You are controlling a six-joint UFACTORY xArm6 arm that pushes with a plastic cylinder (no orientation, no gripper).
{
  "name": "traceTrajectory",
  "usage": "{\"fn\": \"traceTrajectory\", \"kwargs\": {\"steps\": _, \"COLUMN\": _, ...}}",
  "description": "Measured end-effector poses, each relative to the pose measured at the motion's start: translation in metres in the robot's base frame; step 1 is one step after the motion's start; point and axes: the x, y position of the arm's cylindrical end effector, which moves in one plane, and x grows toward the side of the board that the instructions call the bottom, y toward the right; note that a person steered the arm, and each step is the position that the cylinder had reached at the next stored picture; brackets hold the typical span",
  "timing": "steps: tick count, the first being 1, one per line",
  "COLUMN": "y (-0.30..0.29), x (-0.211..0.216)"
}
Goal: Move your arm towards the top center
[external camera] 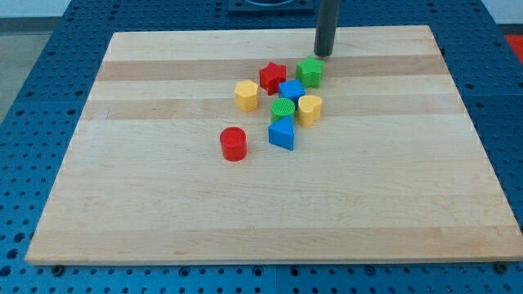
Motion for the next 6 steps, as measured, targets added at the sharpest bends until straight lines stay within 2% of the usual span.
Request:
{"fn": "traceTrajectory", "kwargs": {"steps": 1, "y": 0.000, "x": 0.019}}
{"fn": "traceTrajectory", "kwargs": {"steps": 2, "y": -0.005, "x": 0.001}}
{"fn": "traceTrajectory", "kwargs": {"steps": 3, "y": -0.022, "x": -0.035}}
{"fn": "traceTrajectory", "kwargs": {"steps": 4, "y": -0.059, "x": -0.036}}
{"fn": "traceTrajectory", "kwargs": {"steps": 6, "y": -0.047, "x": 0.004}}
